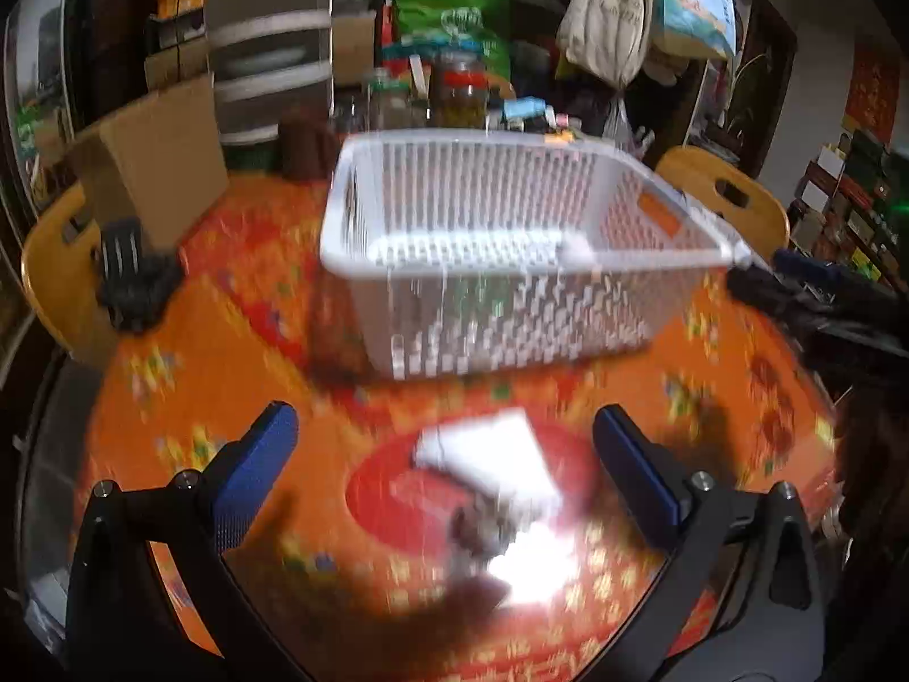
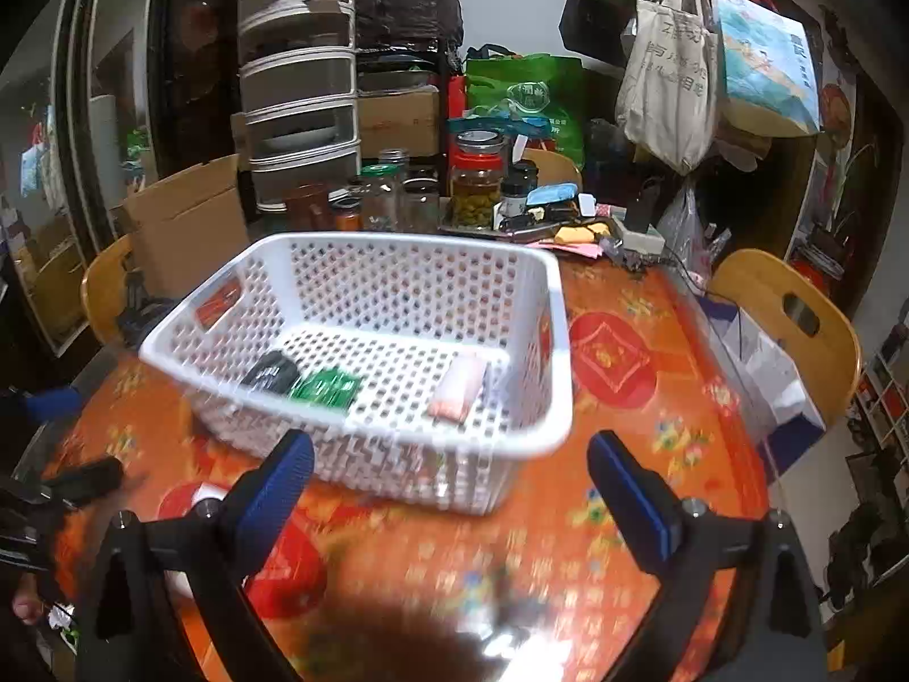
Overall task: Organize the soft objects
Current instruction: 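Grasp the white cloth with the right tool while the left tool grasps the white ruffled item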
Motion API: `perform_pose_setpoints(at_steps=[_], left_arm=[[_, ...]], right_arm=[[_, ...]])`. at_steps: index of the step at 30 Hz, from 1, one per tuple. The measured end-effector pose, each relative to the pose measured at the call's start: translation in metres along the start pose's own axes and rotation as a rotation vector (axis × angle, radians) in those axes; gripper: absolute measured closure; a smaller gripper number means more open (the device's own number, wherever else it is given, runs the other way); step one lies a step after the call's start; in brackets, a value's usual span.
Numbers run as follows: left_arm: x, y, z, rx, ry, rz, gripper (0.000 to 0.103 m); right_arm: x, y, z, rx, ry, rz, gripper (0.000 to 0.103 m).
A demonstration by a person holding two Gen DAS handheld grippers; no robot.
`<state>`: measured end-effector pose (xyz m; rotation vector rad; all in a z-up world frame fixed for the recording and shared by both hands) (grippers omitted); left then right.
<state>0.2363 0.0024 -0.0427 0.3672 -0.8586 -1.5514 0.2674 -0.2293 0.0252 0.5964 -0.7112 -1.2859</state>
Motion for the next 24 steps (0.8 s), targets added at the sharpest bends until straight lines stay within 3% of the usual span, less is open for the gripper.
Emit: perform_pose_setpoints(at_steps=[4,11,13,15,17,19,20,21,24], left_arm=[[-0.006,-0.040,-0.006,-0.005,-0.008,0.020,0.000],[0.006,-0.067,-0.033,-0.022,0.000,-0.026,0.002],[0.008,-0.069,-0.040,-0.032,0.000,-0.037,0.009],[0.011,-0.072,-0.047,-0.043,-0.016,-0.037,0.024],[0.012,-0.075,-0.053,-0.046,-0.015,-0.039,0.032],[0.015,-0.077,-0.056,-0.044,-0.028,-0.039,0.046],[0.017,-0.077,-0.056,-0.038,-0.043,-0.041,0.059],[0.020,-0.078,-0.055,-0.032,-0.062,-0.042,0.063],[0.019,-0.077,-0.050,-0.008,-0.049,-0.054,0.063]], right_arm=[[-0.002,-0.034,0.015,-0.001,0.024,-0.022,0.006],[-0.004,-0.076,0.015,-0.031,0.029,-0.054,0.006],[-0.005,-0.081,0.012,-0.034,0.039,-0.061,0.006],[-0.007,-0.085,0.010,-0.035,0.047,-0.068,0.006],[-0.009,-0.088,0.007,-0.042,0.049,-0.069,0.006],[-0.012,-0.090,0.006,-0.044,0.052,-0.069,0.006],[-0.014,-0.091,0.005,-0.044,0.055,-0.068,0.006],[-0.018,-0.091,0.005,-0.043,0.064,-0.068,0.006],[-0.035,-0.092,0.003,-0.045,0.096,-0.064,0.006]])
Point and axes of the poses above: each gripper's, at about its wrist camera, not at the fingertips, and z roughly against the way its jaws point, x to its right, y to its top, the point moved 10 cm from there along -z, roughly the way its jaws point, and after that the axes turned 11 degrees about -y, right-handed, at the moved point
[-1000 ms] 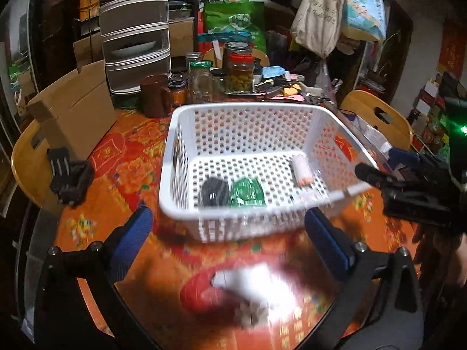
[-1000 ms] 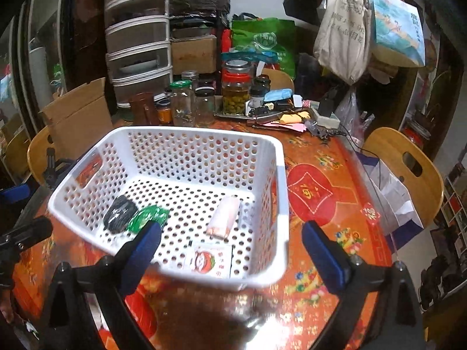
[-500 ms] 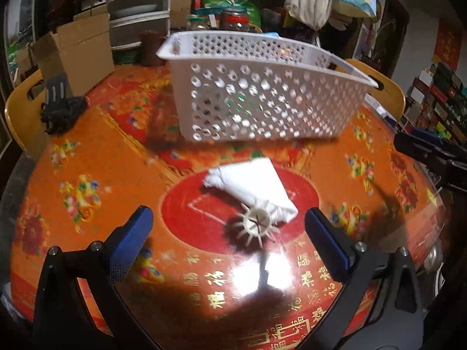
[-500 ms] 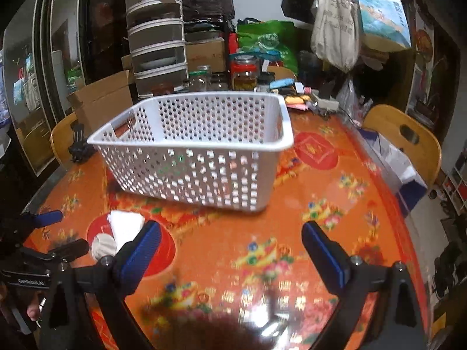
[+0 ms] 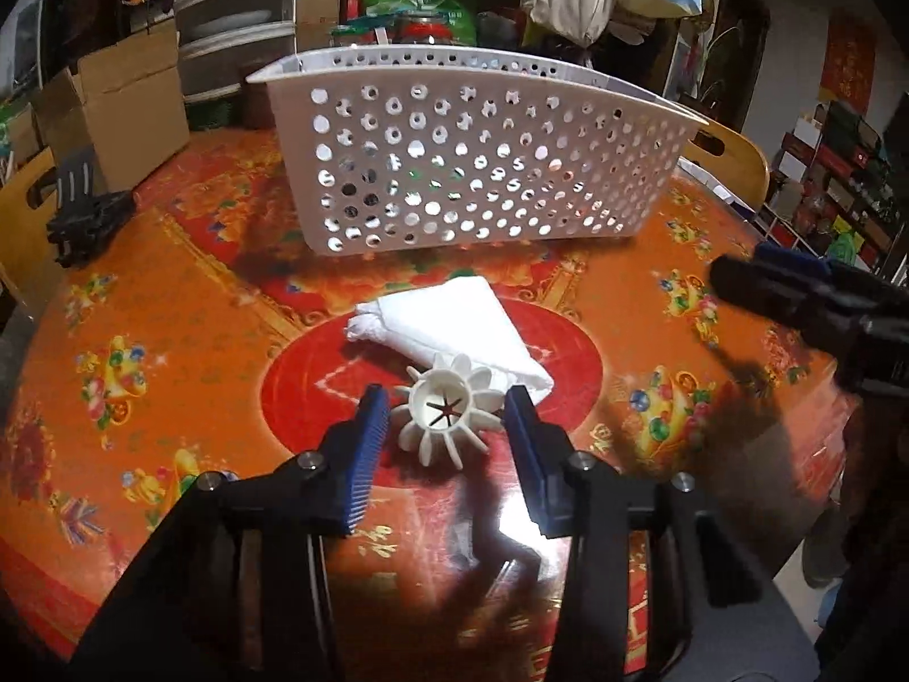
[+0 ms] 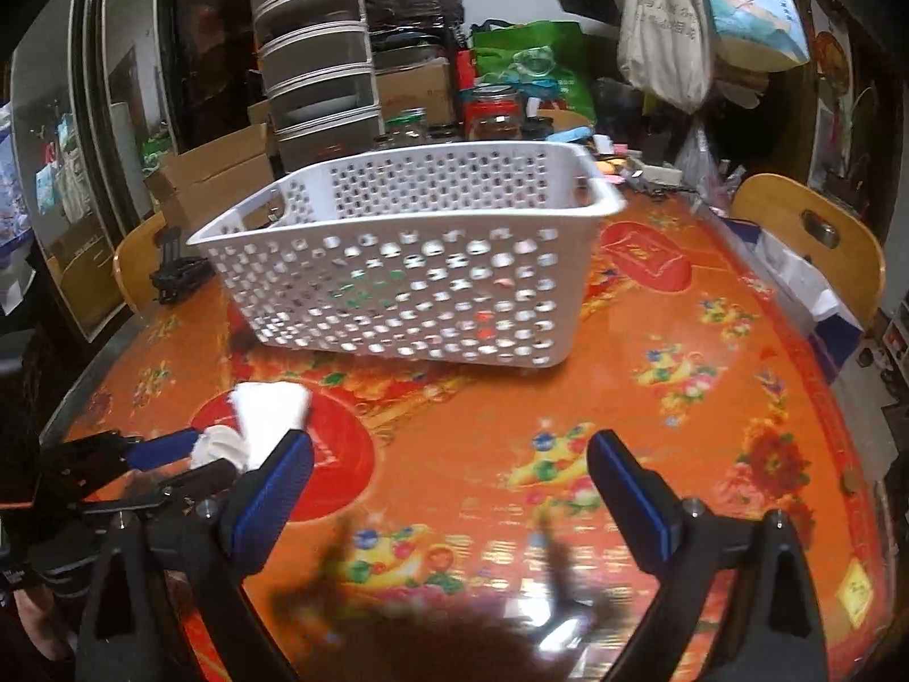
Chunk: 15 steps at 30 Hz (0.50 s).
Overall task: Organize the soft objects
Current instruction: 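Grasp the white cloth with the right tool while the left tool grasps the white ruffled item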
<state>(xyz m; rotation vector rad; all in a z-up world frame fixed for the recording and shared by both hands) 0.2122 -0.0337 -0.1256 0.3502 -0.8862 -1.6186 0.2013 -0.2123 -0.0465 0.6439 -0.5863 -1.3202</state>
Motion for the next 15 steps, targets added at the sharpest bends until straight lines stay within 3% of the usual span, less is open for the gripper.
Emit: perform_pose_setpoints(at_steps=[10,13,15], left_arm=[[-0.070,0.001,0.043,0.064,0.082,0.115,0.063],[-0.088,-0.002,0.049,0.070,0.094,0.139,0.063],[-0.095,-0.003,0.051,0.073,0.099,0.148,0.063]], right_arm=[[-0.100,-0.017,-0.033,-0.077,0.115,0.141,0.007],[-0.117,-0.020,-0.043,-0.095,0.111,0.176,0.015],[-0.123,-0.021,-0.048,-0.104,0.097,0.192,0.027]])
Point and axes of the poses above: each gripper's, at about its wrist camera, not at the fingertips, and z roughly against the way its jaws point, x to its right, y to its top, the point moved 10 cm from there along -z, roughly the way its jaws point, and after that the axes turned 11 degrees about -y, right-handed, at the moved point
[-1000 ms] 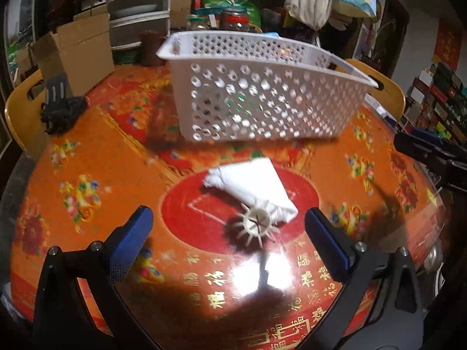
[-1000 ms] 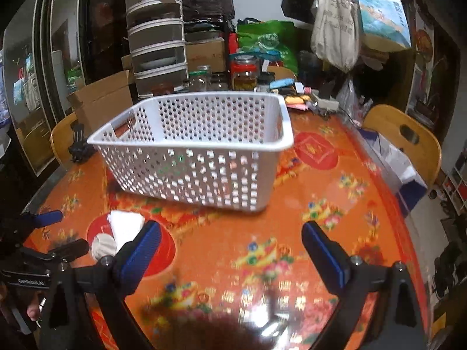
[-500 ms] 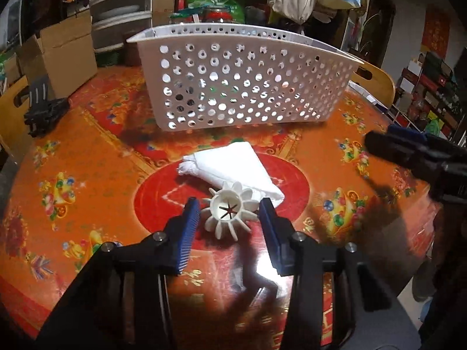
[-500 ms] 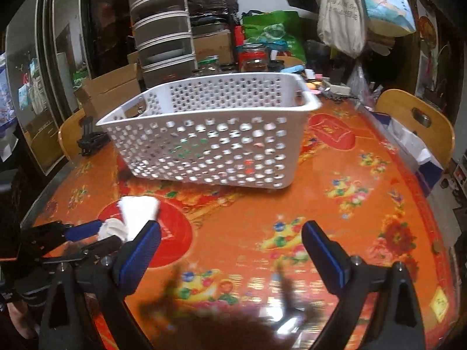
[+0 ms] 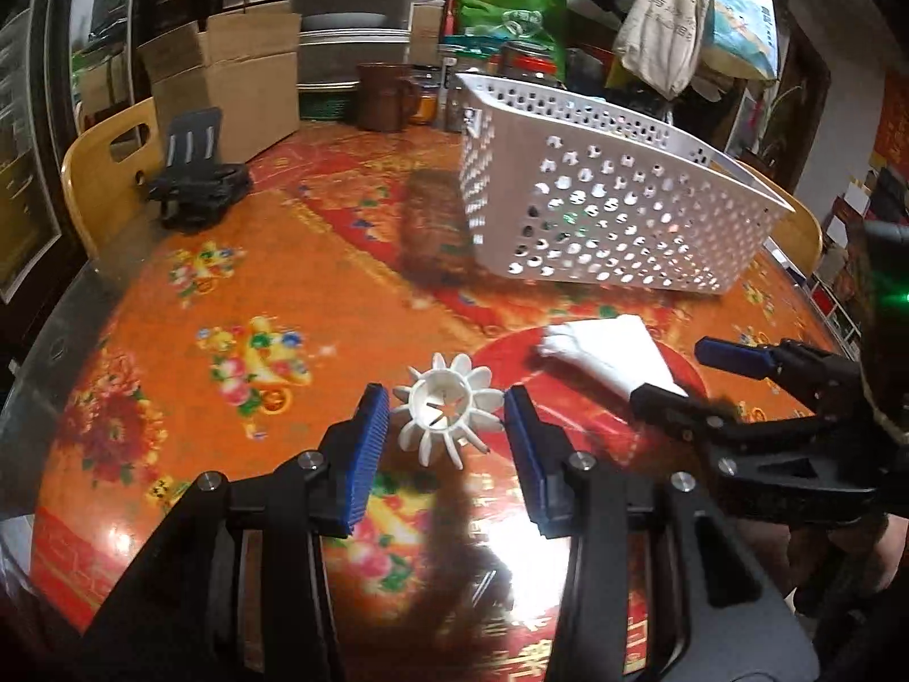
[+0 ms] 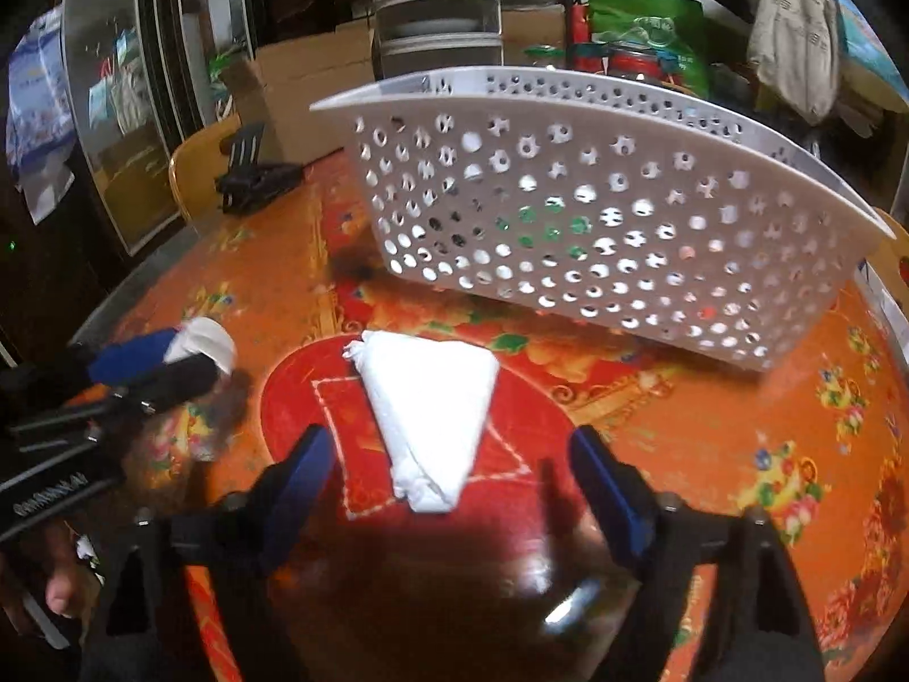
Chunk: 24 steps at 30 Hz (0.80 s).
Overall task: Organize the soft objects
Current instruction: 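Grasp the white cloth with the right tool while the left tool grasps the white ruffled item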
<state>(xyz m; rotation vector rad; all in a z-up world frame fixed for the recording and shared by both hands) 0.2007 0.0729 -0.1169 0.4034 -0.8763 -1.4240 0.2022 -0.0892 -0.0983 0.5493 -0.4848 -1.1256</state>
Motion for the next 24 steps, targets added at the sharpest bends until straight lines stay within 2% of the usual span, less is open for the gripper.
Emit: perform_pose_setpoints(at_steps=[4,8,12,15,24], left_arm=[[-0.006,0.000,0.000,0.002,0.001,0.012,0.063],[-0.007,-0.001,-0.001,0.000,0.003,0.016,0.063],[-0.004,-0.002,-0.003,-0.005,0.002,0.013,0.063],[0.000,-0.004,-0.004,-0.007,-0.002,0.007,0.063],[0.023,-0.004,-0.007,-0.012,-0.029,-0.023,0.063]], right_arm=[[-0.008,-0.001,-0.010,-0.022,-0.013,0.022,0.041],[-0.011,-0.004,-0.016,-0.046,-0.013,0.035,0.063],[-0.008,-0.005,-0.014,-0.039,-0.012,0.035,0.074],[0.000,-0.007,-0.006,-0.020,-0.014,0.023,0.079],[0.040,-0.011,0.036,0.066,-0.064,-0.035,0.080]])
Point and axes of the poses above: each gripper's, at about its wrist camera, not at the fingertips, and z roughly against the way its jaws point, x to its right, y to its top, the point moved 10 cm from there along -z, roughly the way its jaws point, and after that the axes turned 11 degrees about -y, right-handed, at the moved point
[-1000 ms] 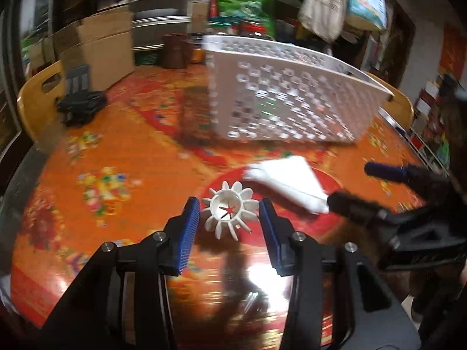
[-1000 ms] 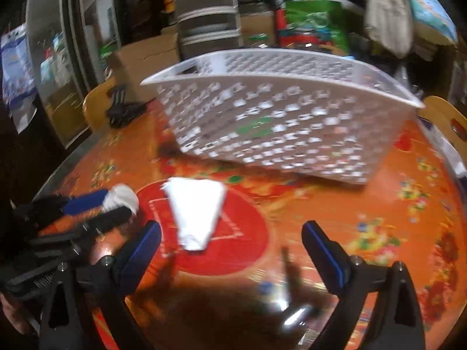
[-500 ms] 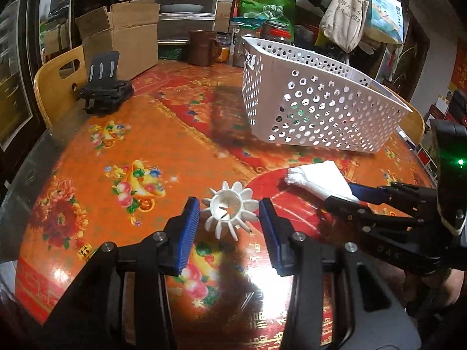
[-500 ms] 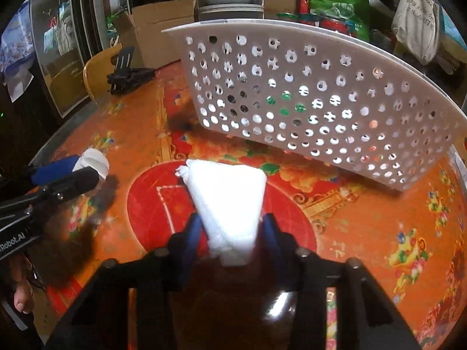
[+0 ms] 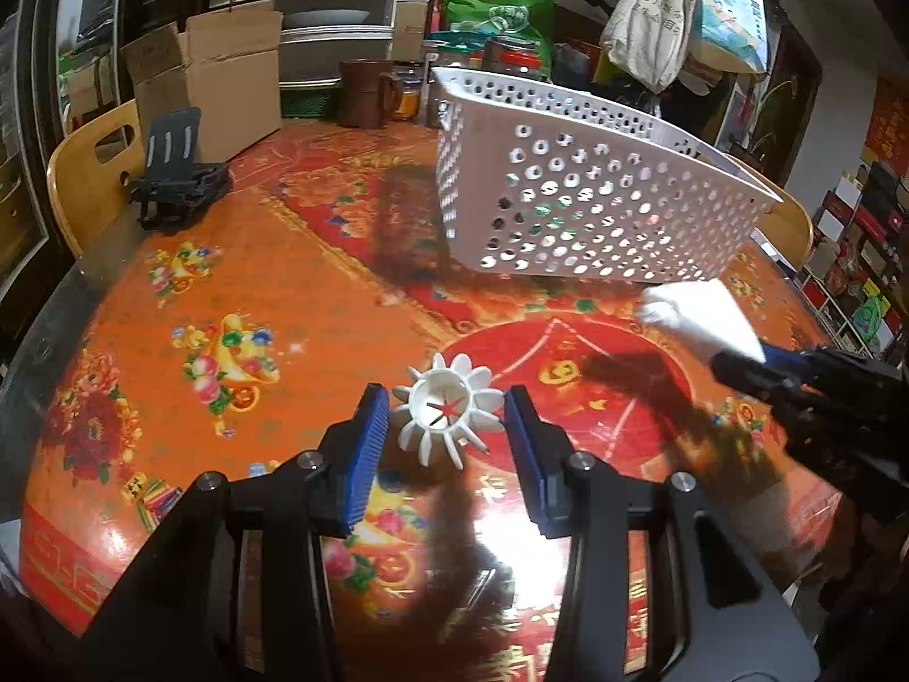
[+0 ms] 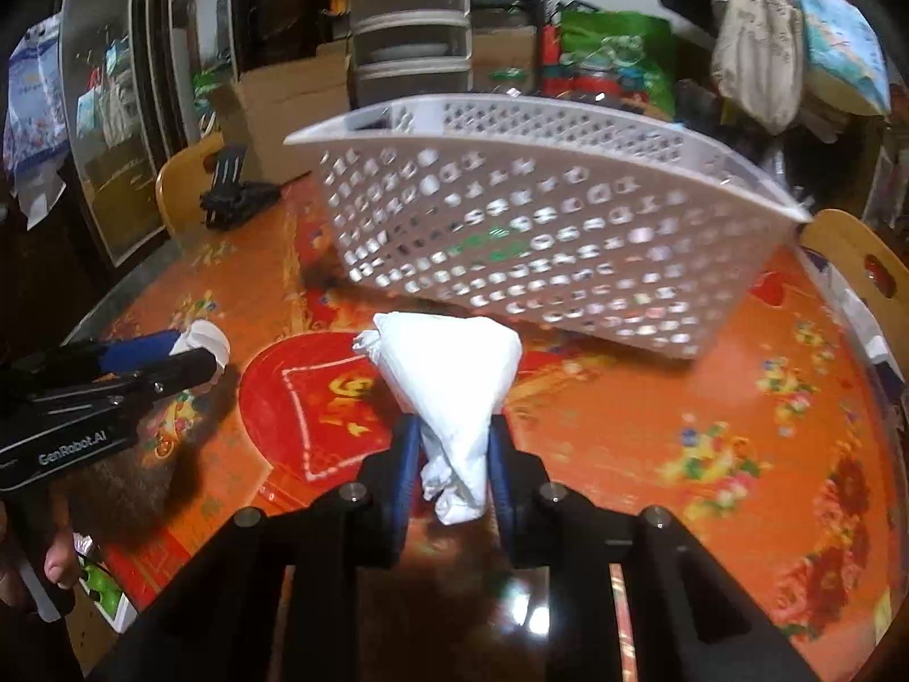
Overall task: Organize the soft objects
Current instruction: 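Grasp the white cloth with the right tool while the left tool grasps the white ruffled item, then carry the white cloth and ruffled item over the basket with both tools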
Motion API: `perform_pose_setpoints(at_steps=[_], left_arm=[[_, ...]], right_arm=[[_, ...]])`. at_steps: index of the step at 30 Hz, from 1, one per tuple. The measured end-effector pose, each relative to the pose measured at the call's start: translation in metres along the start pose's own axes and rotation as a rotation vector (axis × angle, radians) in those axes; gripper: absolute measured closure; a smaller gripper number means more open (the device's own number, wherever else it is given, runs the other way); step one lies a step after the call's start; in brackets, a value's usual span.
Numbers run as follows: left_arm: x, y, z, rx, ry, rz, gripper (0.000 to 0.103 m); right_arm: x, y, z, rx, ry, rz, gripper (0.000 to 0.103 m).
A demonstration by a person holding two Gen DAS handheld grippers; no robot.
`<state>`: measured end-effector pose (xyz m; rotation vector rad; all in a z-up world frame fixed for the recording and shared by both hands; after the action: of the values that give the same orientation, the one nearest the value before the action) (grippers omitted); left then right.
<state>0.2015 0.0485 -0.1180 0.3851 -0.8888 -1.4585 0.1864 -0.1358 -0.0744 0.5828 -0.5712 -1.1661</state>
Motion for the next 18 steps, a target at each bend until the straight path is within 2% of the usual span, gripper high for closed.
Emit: perform_pose_setpoints(at_steps=[9,18], left_arm=[[0.028,0.011,0.005,0.013,-0.023,-0.049,0.063],[0.044,0.033,0.021,0.038,-0.038,-0.085,0.063]], right_arm=[[0.046,0.001,0.036,0.084,-0.075,-0.064,0.080],[0.073,0.011,0.065,0.142,-0.095,-0.111,0.080]])
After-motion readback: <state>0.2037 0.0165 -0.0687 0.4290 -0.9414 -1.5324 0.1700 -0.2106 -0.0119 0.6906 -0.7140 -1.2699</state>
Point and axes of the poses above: each gripper's, at about its wrist camera, not at the fingertips, and z roughly against the way its jaws point, x to its right, y to its top, the point moved 10 cm from there along -z, roughly the way its jaws point, and after that the axes turned 11 degrees about -y, right-handed, at the moved point
